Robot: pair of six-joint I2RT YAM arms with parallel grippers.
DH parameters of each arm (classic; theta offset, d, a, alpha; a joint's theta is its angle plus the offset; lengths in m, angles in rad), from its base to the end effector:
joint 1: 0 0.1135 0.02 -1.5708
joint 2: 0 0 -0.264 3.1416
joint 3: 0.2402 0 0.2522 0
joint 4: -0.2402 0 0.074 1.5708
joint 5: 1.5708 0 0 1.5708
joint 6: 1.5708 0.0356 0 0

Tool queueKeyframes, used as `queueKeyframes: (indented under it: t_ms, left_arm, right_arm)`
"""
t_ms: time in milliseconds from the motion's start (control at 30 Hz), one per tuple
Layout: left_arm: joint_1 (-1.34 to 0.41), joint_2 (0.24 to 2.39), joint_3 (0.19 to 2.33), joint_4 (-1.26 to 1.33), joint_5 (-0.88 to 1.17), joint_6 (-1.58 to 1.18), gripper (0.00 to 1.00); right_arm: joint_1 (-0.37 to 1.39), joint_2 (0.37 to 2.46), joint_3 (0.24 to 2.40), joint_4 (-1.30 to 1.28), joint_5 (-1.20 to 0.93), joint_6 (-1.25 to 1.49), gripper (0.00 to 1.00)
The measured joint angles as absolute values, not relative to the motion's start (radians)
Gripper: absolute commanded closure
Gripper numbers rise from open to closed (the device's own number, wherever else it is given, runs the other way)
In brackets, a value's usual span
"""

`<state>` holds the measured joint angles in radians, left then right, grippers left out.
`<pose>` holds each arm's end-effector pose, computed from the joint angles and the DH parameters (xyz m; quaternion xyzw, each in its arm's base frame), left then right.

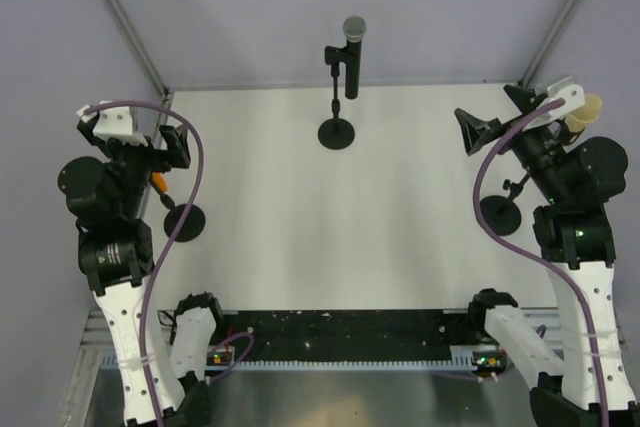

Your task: Remove the microphone from the stand

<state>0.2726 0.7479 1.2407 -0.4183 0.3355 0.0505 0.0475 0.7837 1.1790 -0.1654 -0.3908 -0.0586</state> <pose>0.1199 0.0213 0.4698 0.0473 0.6802 0.0041 0.7315 0.1393 0.0202 0.4739 -0.1842 0.6006 0.1164 0.7693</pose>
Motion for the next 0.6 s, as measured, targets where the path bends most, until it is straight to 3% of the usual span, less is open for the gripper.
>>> queueKeyframes:
  t_ms: [600]
  left_arm:
    - [0.278,0.742,1.215,-0.4,0.29,0.051,0.01]
  right_arm:
    - [0.05,0.786,1.068,-0.141,-0.483,-0.113,0.01]
